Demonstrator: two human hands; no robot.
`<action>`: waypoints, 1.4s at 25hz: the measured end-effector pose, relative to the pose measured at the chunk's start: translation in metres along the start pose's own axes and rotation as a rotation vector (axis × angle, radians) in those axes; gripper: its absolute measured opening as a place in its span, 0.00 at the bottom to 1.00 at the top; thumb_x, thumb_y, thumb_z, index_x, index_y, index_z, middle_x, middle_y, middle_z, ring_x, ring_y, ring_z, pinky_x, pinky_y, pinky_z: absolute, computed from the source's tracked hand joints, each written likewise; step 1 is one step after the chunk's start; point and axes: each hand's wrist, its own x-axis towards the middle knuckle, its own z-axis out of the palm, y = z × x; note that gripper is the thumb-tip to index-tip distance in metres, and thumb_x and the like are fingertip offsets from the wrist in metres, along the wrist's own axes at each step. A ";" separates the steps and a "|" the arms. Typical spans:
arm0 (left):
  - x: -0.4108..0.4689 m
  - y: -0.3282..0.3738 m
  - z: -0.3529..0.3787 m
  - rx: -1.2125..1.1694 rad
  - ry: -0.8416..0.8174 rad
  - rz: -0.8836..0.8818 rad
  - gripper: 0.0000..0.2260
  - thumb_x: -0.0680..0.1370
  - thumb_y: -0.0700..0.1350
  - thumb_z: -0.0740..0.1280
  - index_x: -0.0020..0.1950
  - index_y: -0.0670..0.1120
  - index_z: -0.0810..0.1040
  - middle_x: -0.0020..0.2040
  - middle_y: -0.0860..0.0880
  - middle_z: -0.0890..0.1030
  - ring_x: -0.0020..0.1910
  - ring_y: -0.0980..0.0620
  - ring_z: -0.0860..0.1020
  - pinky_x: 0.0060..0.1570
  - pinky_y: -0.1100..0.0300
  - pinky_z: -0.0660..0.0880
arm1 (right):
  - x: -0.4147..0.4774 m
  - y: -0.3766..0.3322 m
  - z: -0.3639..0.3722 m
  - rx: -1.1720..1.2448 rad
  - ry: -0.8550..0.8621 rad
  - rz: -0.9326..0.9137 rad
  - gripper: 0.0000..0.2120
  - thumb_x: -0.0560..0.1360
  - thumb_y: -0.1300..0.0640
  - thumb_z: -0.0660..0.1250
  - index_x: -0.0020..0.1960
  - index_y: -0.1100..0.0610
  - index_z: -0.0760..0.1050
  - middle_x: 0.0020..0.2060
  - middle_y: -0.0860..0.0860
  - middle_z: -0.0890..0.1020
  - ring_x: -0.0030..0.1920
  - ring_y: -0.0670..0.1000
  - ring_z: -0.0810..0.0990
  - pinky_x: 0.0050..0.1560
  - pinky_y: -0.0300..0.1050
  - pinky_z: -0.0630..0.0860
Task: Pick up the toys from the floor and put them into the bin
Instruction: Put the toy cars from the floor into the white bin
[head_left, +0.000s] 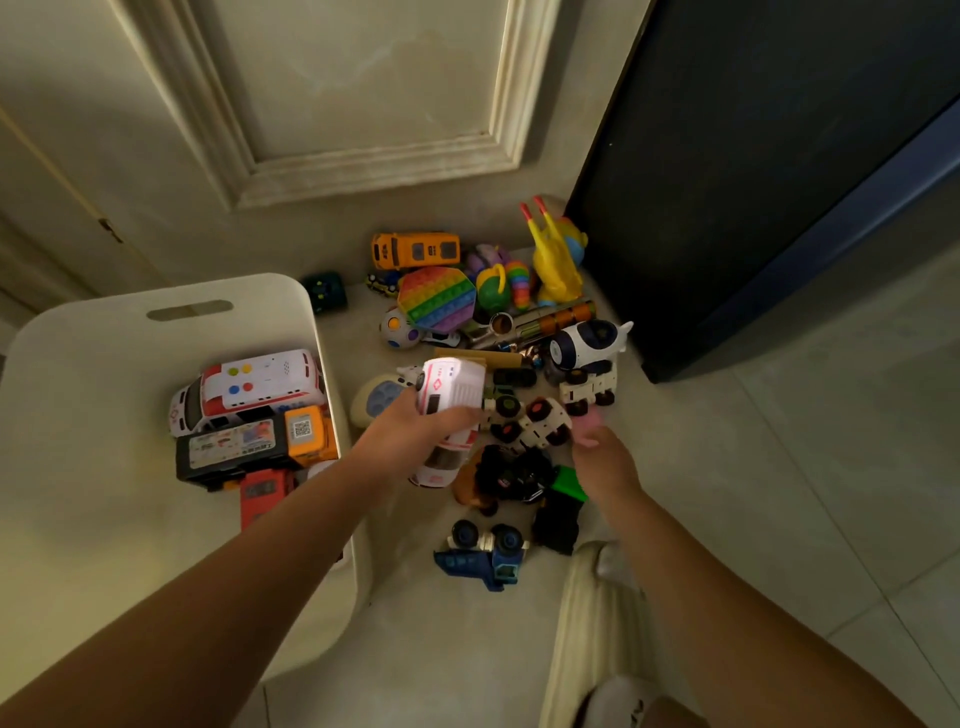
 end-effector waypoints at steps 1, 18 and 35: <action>0.001 -0.002 -0.002 -0.022 0.014 -0.021 0.30 0.63 0.61 0.73 0.61 0.52 0.71 0.49 0.48 0.83 0.48 0.47 0.83 0.50 0.48 0.79 | 0.002 0.006 0.005 -0.016 0.019 -0.027 0.16 0.80 0.62 0.56 0.66 0.58 0.71 0.60 0.58 0.77 0.52 0.55 0.78 0.45 0.41 0.75; -0.008 0.031 -0.044 -0.187 -0.202 -0.010 0.23 0.68 0.52 0.70 0.61 0.48 0.75 0.54 0.43 0.84 0.51 0.44 0.83 0.46 0.53 0.78 | 0.050 -0.022 0.049 -0.042 0.073 -0.073 0.22 0.68 0.55 0.75 0.58 0.52 0.70 0.65 0.56 0.63 0.56 0.59 0.74 0.47 0.47 0.77; -0.156 0.105 -0.203 0.173 -0.047 0.008 0.17 0.71 0.46 0.72 0.58 0.45 0.75 0.41 0.45 0.81 0.35 0.50 0.81 0.35 0.59 0.79 | -0.130 -0.212 0.020 0.724 -0.293 -0.462 0.24 0.62 0.50 0.76 0.50 0.55 0.67 0.56 0.62 0.77 0.52 0.57 0.82 0.49 0.58 0.82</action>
